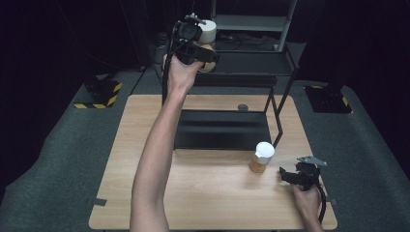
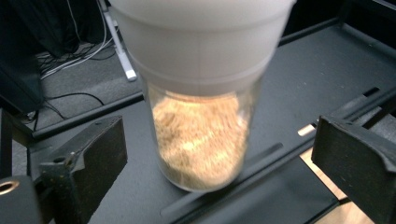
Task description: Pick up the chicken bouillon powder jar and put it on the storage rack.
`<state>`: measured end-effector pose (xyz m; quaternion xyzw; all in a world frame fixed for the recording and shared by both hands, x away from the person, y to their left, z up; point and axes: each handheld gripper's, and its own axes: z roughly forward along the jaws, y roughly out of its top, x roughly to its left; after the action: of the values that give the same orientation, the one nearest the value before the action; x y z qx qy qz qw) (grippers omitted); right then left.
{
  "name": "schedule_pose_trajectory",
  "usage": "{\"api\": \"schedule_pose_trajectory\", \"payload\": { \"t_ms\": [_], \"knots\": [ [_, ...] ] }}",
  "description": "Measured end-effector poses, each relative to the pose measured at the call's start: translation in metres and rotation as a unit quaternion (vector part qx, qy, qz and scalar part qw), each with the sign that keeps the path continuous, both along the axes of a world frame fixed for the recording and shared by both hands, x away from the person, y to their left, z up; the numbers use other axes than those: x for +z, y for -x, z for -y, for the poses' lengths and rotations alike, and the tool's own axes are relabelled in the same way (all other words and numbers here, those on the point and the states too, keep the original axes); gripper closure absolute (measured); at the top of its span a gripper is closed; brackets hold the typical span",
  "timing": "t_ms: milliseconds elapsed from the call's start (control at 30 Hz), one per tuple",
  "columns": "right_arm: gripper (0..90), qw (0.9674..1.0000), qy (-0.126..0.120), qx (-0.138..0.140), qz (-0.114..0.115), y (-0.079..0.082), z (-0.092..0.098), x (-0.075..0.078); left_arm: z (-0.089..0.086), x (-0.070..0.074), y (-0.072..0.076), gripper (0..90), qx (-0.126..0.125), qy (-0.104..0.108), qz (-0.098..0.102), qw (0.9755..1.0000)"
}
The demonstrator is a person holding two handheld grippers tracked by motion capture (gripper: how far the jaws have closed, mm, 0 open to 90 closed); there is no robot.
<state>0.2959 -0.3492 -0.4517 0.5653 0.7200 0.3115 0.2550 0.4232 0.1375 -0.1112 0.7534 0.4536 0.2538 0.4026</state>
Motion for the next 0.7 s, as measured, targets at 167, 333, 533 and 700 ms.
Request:
{"api": "schedule_pose_trajectory", "payload": {
  "t_ms": [167,333,533,700],
  "knots": [
    [5.4,1.0000,0.000,0.000,0.000,0.000,0.000,0.000,-0.003,-0.007,0.014,4.1,-0.004,0.000,0.013,0.9999],
    [5.4,1.0000,0.000,0.000,-0.001,0.000,0.000,0.000,-0.006,-0.014,0.024,4.5,-0.013,-0.001,0.016,0.9998],
    [5.4,1.0000,0.000,0.000,0.000,0.000,0.000,0.000,-0.010,-0.021,0.035,4.5,-0.018,0.004,0.020,0.9996],
    [5.4,1.0000,0.000,0.000,0.000,0.000,0.000,0.000,-0.014,-0.026,0.042,4.7,-0.021,0.005,0.022,0.9995]
  ]
}}
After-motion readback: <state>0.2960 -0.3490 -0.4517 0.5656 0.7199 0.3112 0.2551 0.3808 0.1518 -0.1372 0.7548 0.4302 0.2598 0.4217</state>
